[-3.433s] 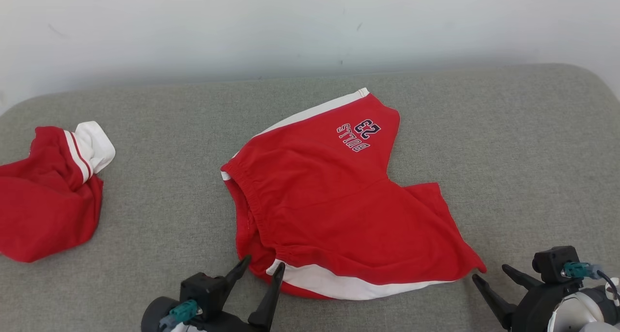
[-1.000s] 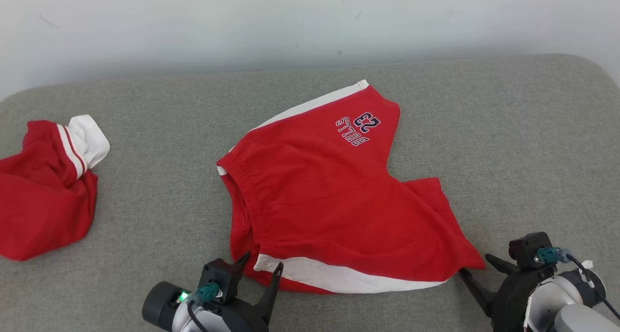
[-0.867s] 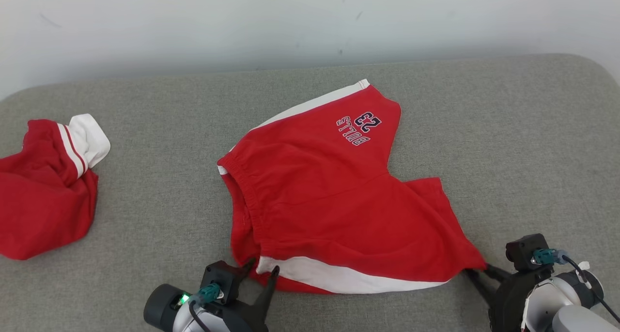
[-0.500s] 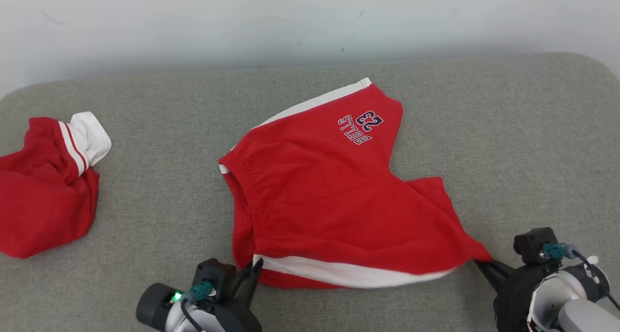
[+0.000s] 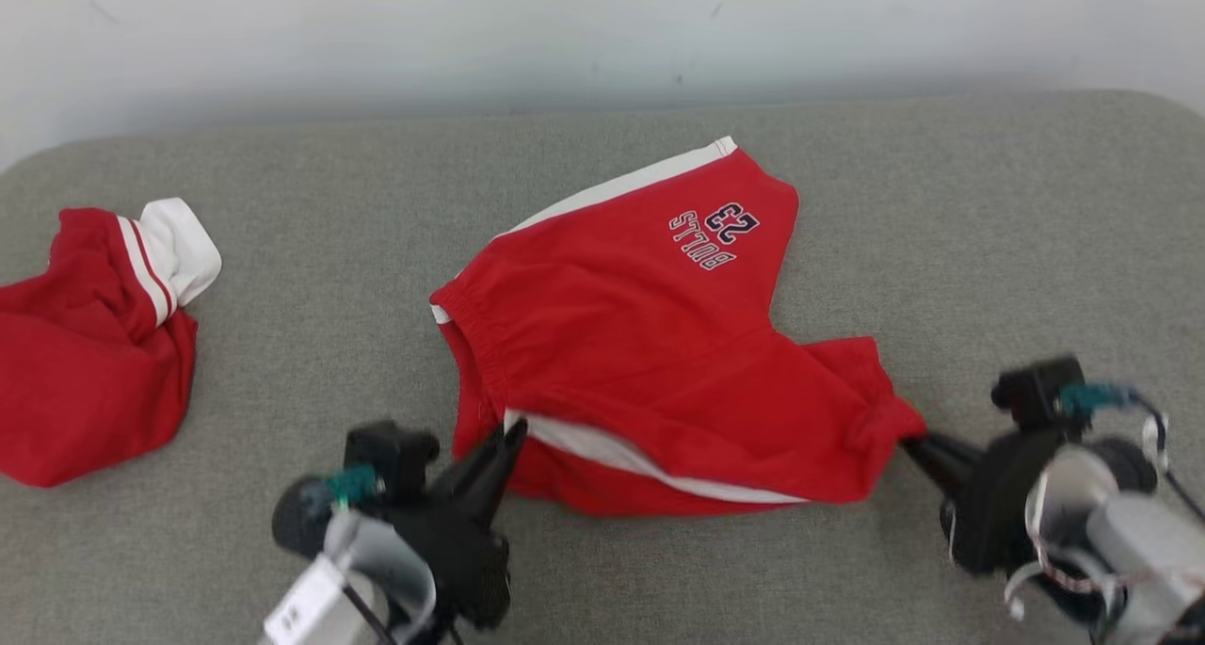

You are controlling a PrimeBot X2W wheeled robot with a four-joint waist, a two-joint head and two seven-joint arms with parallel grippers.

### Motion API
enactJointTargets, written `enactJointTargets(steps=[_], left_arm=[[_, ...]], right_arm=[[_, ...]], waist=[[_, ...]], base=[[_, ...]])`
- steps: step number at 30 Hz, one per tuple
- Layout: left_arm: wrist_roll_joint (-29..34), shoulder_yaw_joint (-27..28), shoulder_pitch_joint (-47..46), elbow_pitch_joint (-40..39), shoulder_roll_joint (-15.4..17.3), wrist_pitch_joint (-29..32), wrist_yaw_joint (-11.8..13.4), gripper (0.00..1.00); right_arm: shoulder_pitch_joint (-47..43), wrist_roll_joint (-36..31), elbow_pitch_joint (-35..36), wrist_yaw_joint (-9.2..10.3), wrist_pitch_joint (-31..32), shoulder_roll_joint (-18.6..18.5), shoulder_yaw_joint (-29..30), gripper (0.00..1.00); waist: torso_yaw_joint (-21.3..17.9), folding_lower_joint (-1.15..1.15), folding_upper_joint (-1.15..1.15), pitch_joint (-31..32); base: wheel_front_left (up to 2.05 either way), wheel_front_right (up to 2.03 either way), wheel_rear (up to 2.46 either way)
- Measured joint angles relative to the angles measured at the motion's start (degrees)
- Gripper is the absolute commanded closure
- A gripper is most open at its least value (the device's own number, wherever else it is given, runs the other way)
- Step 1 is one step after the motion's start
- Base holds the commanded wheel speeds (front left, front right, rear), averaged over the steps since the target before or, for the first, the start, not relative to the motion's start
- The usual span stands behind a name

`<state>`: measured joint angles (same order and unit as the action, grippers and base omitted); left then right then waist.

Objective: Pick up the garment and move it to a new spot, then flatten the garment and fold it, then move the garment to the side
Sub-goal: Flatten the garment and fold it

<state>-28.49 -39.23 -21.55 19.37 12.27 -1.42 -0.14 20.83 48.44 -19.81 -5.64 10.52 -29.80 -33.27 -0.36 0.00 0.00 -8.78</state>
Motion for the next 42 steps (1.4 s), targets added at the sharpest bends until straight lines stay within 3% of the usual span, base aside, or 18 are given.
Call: enactJointTargets(steps=[3, 5, 8, 10, 13, 15, 18, 21, 23, 25, 31, 34, 39, 42], left_arm=[[-2.13, 1.47, -5.80, 0.31, 0.75, 3.16, -3.33, 1.00], [-7.47, 5.67, -11.67, 1.24, 0.31, 5.43, -5.81, 1.00], [-13.96, 11.06, -23.47, 4.87, 0.12, 10.67, -6.46, 1.00], [-15.73, 14.27, -33.26, 8.58, 0.19, 13.60, -6.28, 1.00], [-14.45, 21.49, -48.03, 8.95, -0.92, 11.79, -5.82, 1.00], [-12.94, 22.46, -56.01, 8.03, -2.63, 8.94, -5.63, 1.00], [-14.14, 23.25, -60.99, 3.14, -5.22, 5.60, -5.53, 1.00], [-15.16, 22.81, -59.50, 2.26, -5.09, 4.95, -6.00, 1.00], [-15.35, 21.35, -55.39, 4.15, -4.34, 4.45, -6.45, 1.00], [-15.32, 19.27, -49.38, 6.26, -3.25, 4.43, -6.51, 1.00], [-15.08, 14.15, -32.73, 9.01, 0.43, 4.76, -6.97, 1.00], [-14.99, 12.39, -28.15, 9.93, 1.81, 4.43, -7.01, 1.00], [-15.24, 6.04, -20.20, 9.69, 4.28, 4.90, -7.01, 1.00], [-15.25, 4.78, -17.77, 8.88, 4.45, 3.86, -7.01, 1.00]], right_arm=[[7.49, 2.31, -0.56, -0.49, 4.50, 0.66, 0.65, 1.00], [14.68, 3.92, -2.57, -0.57, 8.70, 1.12, 1.46, 1.00], [28.04, 7.01, -7.72, -0.58, 13.88, 3.18, 4.81, 1.00], [38.02, 8.80, -11.65, 1.40, 14.85, 5.33, 8.87, 1.00], [50.50, -0.85, -11.88, 5.91, 9.12, 4.85, 14.71, 1.00], [58.37, -0.46, -12.46, 7.00, 4.12, 5.64, 17.46, 1.00], [64.22, -0.02, -9.72, 4.70, -1.12, 5.63, 17.13, 1.00], [62.28, 0.52, -8.11, 3.15, -3.07, 6.19, 16.64, 1.00], [56.94, 1.19, -8.86, -0.01, -3.55, 7.30, 14.26, 1.00], [49.46, 1.48, -9.85, -0.96, -4.00, 8.29, 11.99, 1.00], [33.88, 2.96, -9.72, -1.62, -3.45, 6.01, 6.60, 1.00], [28.65, 4.30, -9.58, -1.68, -3.10, 4.36, 4.94, 1.00], [20.30, 9.64, -3.63, -1.67, 0.90, -0.07, -1.99, 1.00], [16.51, 11.44, -1.91, -1.67, 1.08, -2.41, -2.55, 1.00]], waist=[[0.14, 0.00, 0.00, -1.44], [0.17, 0.00, 0.00, -2.67], [0.11, 0.01, 0.00, -4.74], [-0.01, 0.02, 0.01, -6.22], [-0.27, 0.03, 0.01, -8.52], [-0.44, 0.01, 0.00, -10.08], [-0.62, 0.01, -0.01, -12.50], [-0.70, 0.00, -0.01, -14.16], [-0.77, 0.02, 0.00, -15.70], [-0.87, 0.03, 0.02, -16.91], [-1.67, 0.01, 0.01, -17.27], [-1.96, 0.00, 0.01, -16.26], [-2.34, 0.00, 0.00, -13.01], [-2.38, -0.01, 0.00, -10.91]], base=[[0.00, 0.00, 0.00], [0.00, 0.00, 0.00], [0.00, 0.00, 0.00], [0.00, 0.00, 0.00], [0.00, 0.00, 0.00], [0.00, 0.00, 0.00], [0.00, 0.00, 0.00], [0.00, 0.00, 0.00], [0.00, 0.00, 0.00], [0.00, 0.00, 0.00], [0.00, 0.00, 0.00], [0.00, 0.00, 0.00], [0.00, 0.00, 0.00], [0.00, 0.00, 0.00]])
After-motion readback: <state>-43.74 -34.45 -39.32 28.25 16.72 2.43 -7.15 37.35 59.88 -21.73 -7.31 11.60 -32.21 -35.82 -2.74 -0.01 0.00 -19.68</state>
